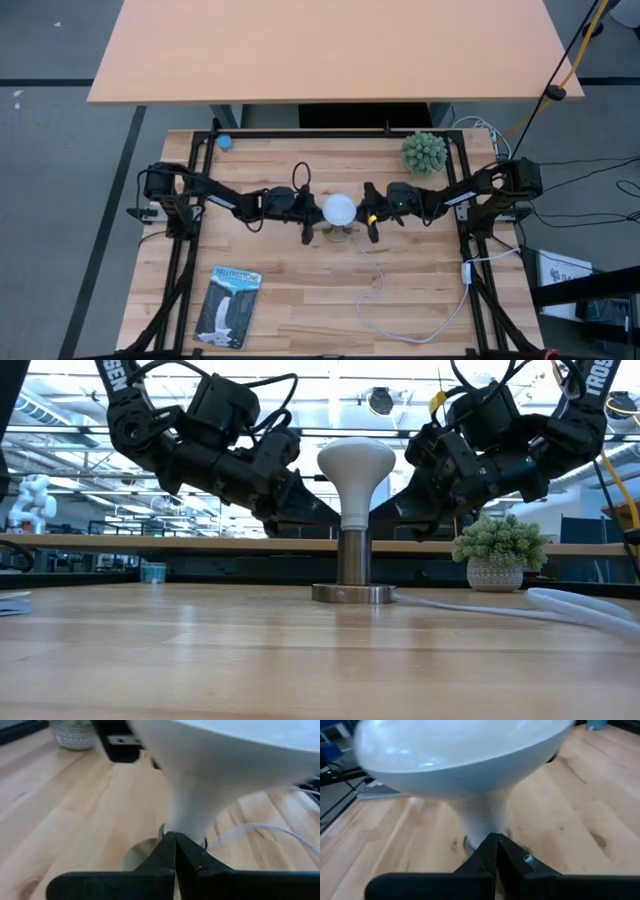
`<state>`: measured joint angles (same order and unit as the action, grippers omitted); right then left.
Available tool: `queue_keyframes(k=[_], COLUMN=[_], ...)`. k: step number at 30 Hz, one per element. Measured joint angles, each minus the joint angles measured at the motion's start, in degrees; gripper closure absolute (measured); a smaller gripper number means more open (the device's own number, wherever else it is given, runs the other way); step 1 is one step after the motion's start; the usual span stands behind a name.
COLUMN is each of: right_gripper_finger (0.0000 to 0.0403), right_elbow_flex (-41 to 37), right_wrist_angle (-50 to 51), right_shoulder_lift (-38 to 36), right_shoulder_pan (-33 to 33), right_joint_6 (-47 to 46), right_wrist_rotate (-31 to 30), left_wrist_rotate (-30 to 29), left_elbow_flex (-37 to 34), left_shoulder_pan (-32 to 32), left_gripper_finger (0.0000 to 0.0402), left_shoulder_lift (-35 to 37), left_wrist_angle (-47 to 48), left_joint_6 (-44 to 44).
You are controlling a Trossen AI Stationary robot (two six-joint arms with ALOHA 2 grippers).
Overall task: Screw lightbulb
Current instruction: Insert the lightbulb into the lamp
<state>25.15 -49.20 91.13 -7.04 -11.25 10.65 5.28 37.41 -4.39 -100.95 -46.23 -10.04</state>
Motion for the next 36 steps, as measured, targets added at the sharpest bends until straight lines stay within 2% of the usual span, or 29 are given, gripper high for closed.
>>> queue_keyframes(k=[7,12,15,18,20,30,36], right_gripper_finger=[0.0403,0.0403,0.0403,0.0403,0.0403,0.0403,0.0403], right_elbow_flex=[0.13,0.13,0.13,0.11,0.11,1.81,1.86], right_wrist_angle=[0.12,0.5,2.02,3.84,4.07,2.81,2.92], right_shoulder_lift=[0.02,0.02,0.02,0.02,0.04,0.04,0.04], right_shoulder_pan=[0.04,0.02,-0.78,-1.7,-2.13,-0.93,-0.77], right_joint_6=[-0.01,-0.33,-1.2,-2.89,-2.94,-1.41,-2.31], right_wrist_rotate=[6.02,7.38,7.0,3.59,1.93,1.47,1.23], left_wrist_rotate=[-5.01,-5.0,-1.4,3.86,5.05,5.88,2.81], left_elbow_flex=[0.11,0.11,0.11,0.11,0.11,0.13,0.13], left_shoulder_pan=[-0.3,-0.25,-0.25,0.08,0.55,1.47,1.13], left_gripper_finger=[0.0401,0.0401,0.0401,0.0401,0.0401,0.0401,0.0401], left_shoulder_lift=[0.07,0.07,0.07,0.07,0.07,0.07,0.07], left_wrist_angle=[-0.34,2.24,4.46,5.28,4.82,0.16,0.4], left_joint_6=[-0.02,-0.42,-2.27,-3.38,-3.4,-2.96,-2.75])
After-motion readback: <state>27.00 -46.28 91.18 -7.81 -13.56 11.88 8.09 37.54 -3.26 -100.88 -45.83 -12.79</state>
